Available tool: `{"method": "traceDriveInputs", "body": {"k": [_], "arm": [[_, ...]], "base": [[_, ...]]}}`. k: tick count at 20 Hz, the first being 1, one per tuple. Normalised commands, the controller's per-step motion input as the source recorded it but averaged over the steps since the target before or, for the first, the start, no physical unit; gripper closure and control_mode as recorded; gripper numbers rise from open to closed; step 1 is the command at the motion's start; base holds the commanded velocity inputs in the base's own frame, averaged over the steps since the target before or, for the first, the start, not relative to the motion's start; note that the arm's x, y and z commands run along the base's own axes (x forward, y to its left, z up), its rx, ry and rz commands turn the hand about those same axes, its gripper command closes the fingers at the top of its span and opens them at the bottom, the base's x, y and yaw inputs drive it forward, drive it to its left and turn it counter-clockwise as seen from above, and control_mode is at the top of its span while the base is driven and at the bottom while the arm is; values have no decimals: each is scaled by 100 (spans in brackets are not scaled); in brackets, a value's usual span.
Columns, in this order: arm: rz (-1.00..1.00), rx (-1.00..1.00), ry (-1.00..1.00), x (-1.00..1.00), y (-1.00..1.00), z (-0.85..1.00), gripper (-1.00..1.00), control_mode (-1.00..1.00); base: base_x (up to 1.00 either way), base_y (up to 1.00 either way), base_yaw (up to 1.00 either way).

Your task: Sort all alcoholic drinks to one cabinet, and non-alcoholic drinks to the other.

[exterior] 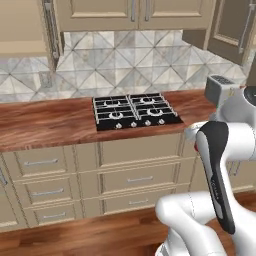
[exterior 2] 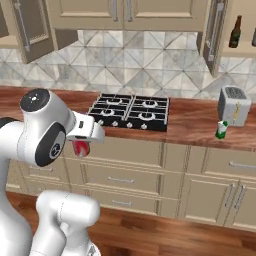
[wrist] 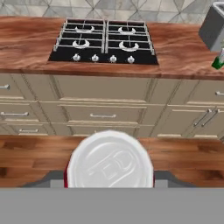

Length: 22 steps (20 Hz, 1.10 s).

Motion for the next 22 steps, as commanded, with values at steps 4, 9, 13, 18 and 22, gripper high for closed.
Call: {"method": "traceDriveInputs", "body": {"k": [4, 9, 13, 18, 22], "arm": [[0, 0, 0, 0, 0, 0, 100, 100], [0, 0, 0, 0, 0, 0, 100, 100], [0, 0, 0, 0, 0, 0, 100, 100], [0, 0, 0, 0, 0, 0, 100, 100], [0, 0, 0, 0, 0, 0, 100, 100]], "base": [[0, 100, 0], [0, 100, 0], [1, 100, 0], [37, 100, 0], [63, 87, 0]]}}
